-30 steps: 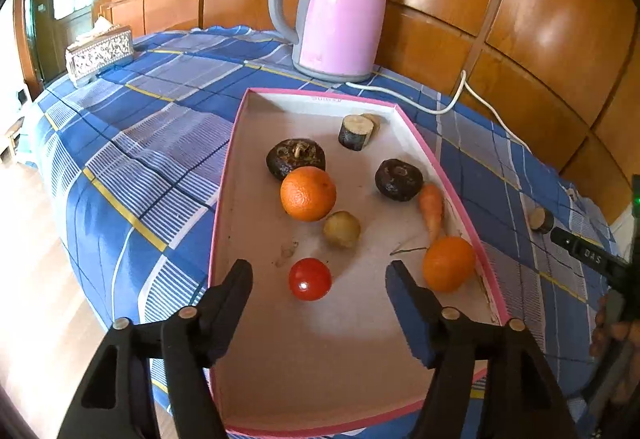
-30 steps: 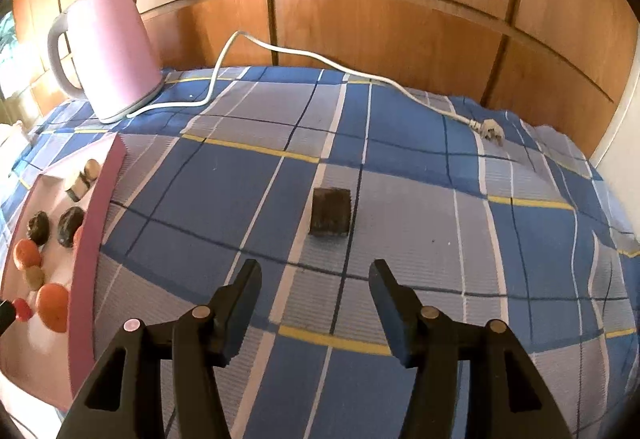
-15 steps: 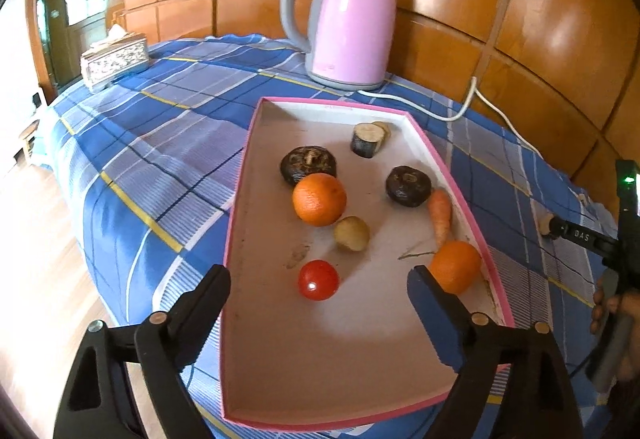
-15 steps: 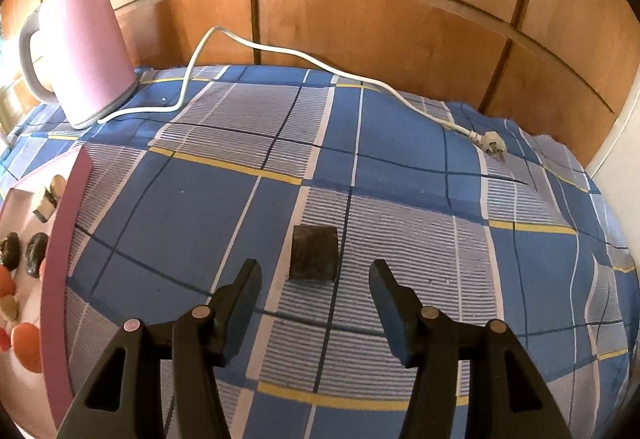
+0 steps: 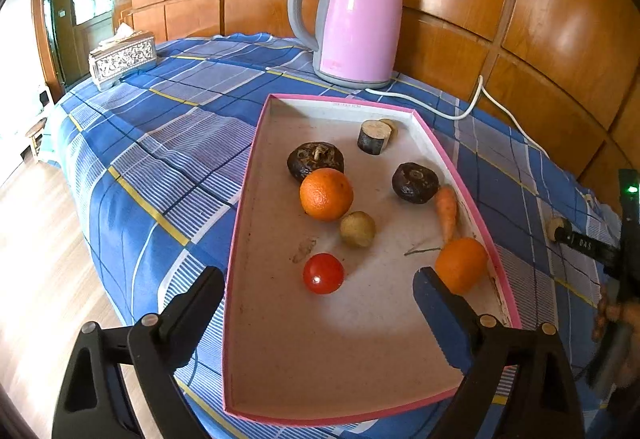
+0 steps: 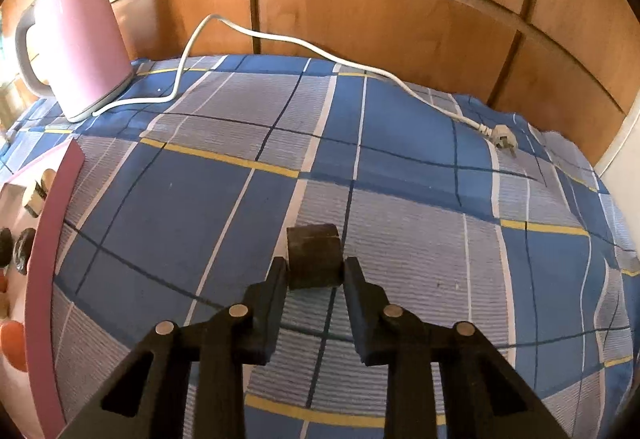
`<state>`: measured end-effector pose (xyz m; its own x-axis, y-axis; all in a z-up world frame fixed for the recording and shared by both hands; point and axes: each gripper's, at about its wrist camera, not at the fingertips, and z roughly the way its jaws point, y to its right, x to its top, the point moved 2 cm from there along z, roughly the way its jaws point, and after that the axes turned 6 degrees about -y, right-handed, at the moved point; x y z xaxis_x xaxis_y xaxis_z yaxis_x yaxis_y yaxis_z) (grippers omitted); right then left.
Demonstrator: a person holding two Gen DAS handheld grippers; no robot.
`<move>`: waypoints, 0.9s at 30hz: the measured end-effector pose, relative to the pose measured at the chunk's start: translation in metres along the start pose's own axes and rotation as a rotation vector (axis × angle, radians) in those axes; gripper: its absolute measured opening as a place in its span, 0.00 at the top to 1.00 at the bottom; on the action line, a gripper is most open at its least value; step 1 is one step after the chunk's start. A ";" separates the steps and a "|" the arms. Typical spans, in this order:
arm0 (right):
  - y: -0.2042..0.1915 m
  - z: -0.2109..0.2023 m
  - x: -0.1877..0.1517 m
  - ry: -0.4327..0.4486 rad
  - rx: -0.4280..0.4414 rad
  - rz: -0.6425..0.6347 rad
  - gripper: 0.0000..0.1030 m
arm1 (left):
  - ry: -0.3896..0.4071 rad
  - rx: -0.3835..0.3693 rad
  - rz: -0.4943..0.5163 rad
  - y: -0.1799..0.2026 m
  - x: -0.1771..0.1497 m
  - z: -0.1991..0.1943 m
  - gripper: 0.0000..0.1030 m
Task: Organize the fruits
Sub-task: 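Close the right tool on the log slice, then carry the log slice into the tray and open the right tool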
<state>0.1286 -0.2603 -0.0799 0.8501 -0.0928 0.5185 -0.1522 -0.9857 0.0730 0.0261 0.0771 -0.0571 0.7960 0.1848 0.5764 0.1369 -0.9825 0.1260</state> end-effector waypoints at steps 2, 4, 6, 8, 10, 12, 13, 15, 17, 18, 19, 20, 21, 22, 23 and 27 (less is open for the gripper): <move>0.002 -0.003 -0.006 -0.005 0.018 0.008 0.73 | 0.005 0.001 0.007 0.001 0.000 -0.001 0.07; 0.004 -0.008 -0.012 -0.003 0.036 0.016 0.73 | 0.005 0.001 0.016 0.003 -0.001 -0.001 0.06; 0.003 -0.014 -0.019 0.000 0.058 0.022 0.73 | 0.005 0.000 0.023 0.005 -0.001 -0.002 0.06; 0.001 -0.021 -0.026 0.007 0.077 0.016 0.73 | 0.006 -0.002 0.032 0.007 -0.002 -0.002 0.06; -0.005 -0.028 -0.034 0.016 0.088 -0.005 0.73 | 0.005 -0.004 0.043 0.009 -0.003 -0.002 0.06; -0.011 -0.033 -0.042 0.018 0.100 -0.024 0.73 | 0.008 -0.005 0.051 0.010 -0.004 -0.003 0.06; -0.014 -0.035 -0.046 0.018 0.105 -0.031 0.73 | 0.010 -0.006 0.052 0.011 -0.004 -0.004 0.06; -0.018 -0.039 -0.053 0.018 0.116 -0.040 0.73 | 0.014 -0.011 0.055 0.011 -0.004 -0.006 0.06; -0.020 -0.043 -0.058 0.017 0.139 -0.037 0.73 | 0.018 -0.016 0.053 0.010 -0.004 -0.007 0.06; -0.020 -0.046 -0.060 0.016 0.155 -0.029 0.73 | 0.021 -0.019 0.050 0.010 -0.004 -0.008 0.06; -0.020 -0.048 -0.062 0.014 0.173 -0.020 0.73 | 0.023 -0.022 0.048 0.009 -0.004 -0.008 0.06; -0.020 -0.050 -0.063 0.015 0.183 -0.014 0.73 | 0.023 -0.023 0.047 0.009 -0.004 -0.008 0.06; -0.021 -0.053 -0.065 0.016 0.196 -0.008 0.73 | 0.025 -0.022 0.045 0.009 -0.004 -0.009 0.06; -0.021 -0.056 -0.066 0.016 0.213 -0.005 0.73 | 0.026 -0.021 0.043 0.008 -0.004 -0.009 0.06; -0.022 -0.059 -0.067 0.017 0.227 -0.002 0.73 | 0.027 -0.019 0.042 0.009 -0.004 -0.009 0.06; -0.032 -0.071 -0.070 0.019 0.275 -0.012 0.73 | 0.035 -0.010 0.030 0.007 -0.003 -0.011 0.03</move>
<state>0.0381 -0.2121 -0.0586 0.8410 -0.0811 0.5349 0.0027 -0.9881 -0.1540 0.0179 0.0701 -0.0492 0.7787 0.1556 0.6078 0.1068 -0.9875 0.1161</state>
